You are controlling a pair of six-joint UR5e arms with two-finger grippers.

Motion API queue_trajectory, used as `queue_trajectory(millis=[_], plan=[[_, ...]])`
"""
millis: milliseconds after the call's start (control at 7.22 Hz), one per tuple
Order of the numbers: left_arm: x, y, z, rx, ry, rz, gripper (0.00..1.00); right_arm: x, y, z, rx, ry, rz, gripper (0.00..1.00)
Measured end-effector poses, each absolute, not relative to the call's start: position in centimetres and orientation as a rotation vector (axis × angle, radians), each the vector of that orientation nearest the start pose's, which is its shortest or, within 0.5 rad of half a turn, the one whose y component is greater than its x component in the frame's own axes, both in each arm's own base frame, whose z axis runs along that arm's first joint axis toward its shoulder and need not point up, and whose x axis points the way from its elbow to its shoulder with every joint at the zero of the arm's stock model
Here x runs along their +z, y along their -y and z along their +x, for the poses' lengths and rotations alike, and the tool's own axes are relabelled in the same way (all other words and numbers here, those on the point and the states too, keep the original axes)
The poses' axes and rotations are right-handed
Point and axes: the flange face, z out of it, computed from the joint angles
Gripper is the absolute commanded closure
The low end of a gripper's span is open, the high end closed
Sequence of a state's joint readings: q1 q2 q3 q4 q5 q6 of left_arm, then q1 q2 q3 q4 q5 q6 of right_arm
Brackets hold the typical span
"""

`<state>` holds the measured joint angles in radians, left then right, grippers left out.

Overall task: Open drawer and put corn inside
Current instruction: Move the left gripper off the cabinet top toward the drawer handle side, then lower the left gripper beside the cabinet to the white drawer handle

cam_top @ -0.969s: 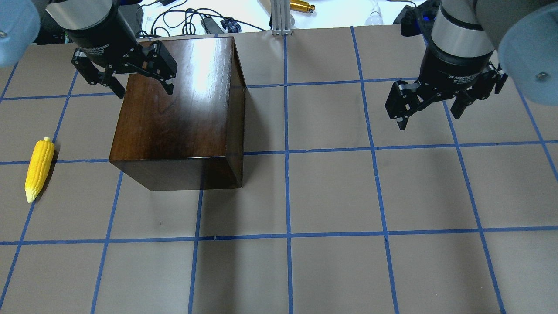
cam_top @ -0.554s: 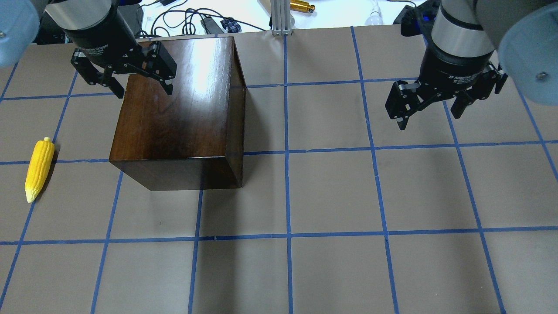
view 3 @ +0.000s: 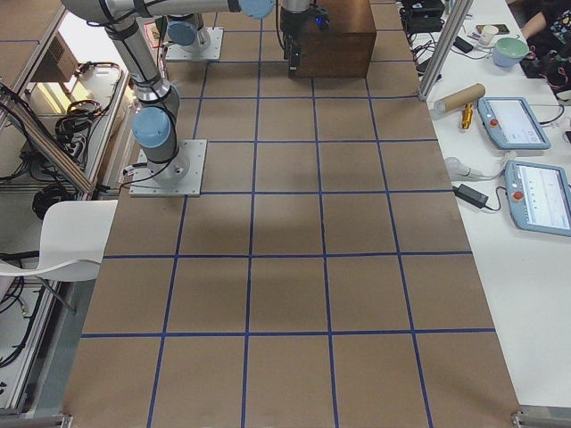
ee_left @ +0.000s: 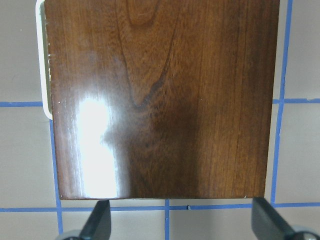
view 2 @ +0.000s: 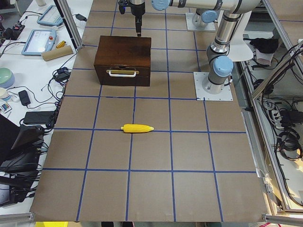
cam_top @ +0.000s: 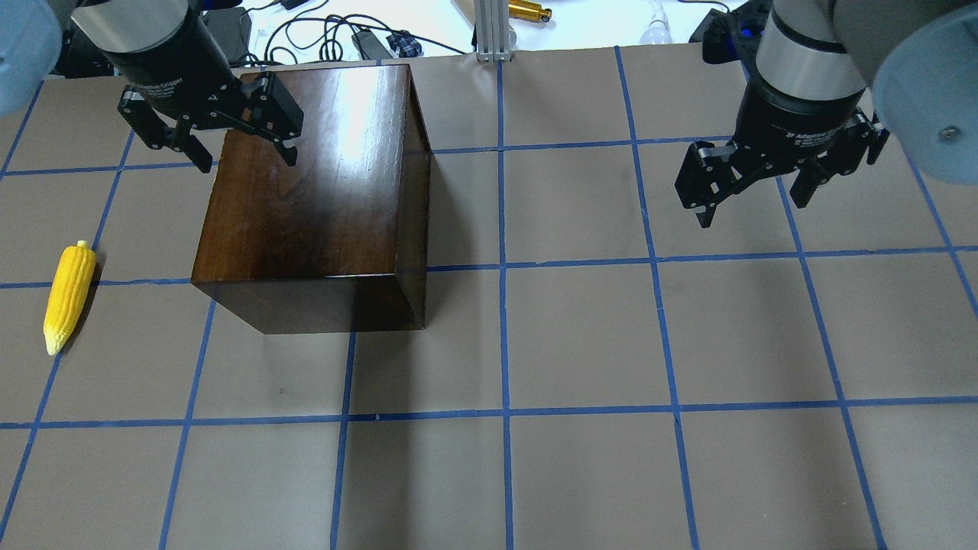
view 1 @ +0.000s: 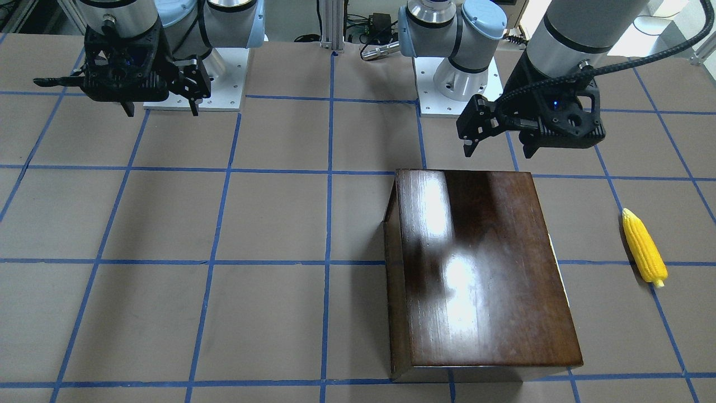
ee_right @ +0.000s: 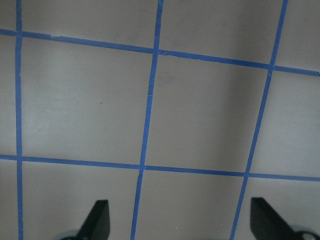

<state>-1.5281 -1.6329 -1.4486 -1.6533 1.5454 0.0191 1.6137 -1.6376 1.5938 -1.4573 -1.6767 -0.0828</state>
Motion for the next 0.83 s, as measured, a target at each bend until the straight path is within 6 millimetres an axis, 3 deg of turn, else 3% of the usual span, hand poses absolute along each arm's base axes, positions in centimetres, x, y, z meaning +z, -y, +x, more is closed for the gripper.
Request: queue_trajectory(millis=[138,277,554,831], plan=[[50.7,52.6,-9.7,0.035,-3.17,-0.058,0.0,49.8,45.0,14.2,0.116,-3.237,-0.21,0.0],[50.6,53.2,-6.8,0.036,-3.173,-0.057,0.0,49.8,45.0,14.2,0.117,-3.237,-0.211,0.0],[50.0,54.0,0.4,0.049,-3.179,-0.046,0.0,49.8,45.0,14.2,0.117,-3.237,-0.21,0.0],[49.1,54.2,8.9,0.055,-3.186,0.01,0.0,49.8,45.0,14.2,0.117,-3.237,-0.21,0.0]])
